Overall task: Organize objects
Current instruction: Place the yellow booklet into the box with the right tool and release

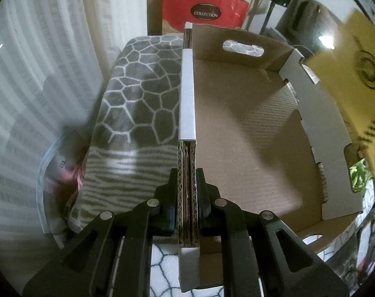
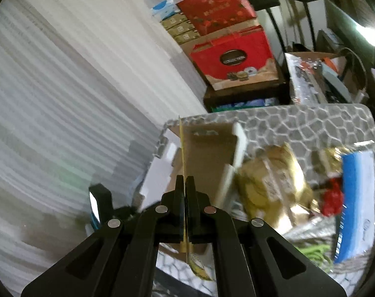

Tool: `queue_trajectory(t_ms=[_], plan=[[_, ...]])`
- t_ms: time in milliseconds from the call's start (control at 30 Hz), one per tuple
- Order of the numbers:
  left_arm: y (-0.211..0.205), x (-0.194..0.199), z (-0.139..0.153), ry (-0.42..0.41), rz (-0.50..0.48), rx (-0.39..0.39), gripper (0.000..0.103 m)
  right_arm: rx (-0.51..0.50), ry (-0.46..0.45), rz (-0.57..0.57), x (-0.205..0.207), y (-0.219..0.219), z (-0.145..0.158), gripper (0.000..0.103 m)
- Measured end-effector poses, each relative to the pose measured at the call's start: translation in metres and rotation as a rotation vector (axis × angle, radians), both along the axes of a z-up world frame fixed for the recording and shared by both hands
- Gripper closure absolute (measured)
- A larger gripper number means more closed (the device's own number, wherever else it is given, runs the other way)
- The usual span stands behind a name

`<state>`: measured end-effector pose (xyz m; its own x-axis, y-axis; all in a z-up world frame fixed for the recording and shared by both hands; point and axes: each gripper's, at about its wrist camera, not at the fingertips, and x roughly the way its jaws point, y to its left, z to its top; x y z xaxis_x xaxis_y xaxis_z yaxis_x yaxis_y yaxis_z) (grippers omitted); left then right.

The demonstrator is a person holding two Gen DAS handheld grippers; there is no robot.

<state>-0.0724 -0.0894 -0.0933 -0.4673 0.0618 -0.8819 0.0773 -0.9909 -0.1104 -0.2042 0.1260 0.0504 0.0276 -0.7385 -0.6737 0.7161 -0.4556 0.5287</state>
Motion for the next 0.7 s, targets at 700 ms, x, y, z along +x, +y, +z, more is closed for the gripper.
queue_trajectory(t_ms=[700], plan=[[-0.003, 0.001, -0.001, 0.008, 0.010, 0.011, 0.092, 0.156, -0.022, -0.029, -0.014, -0.099, -0.085, 0.092]])
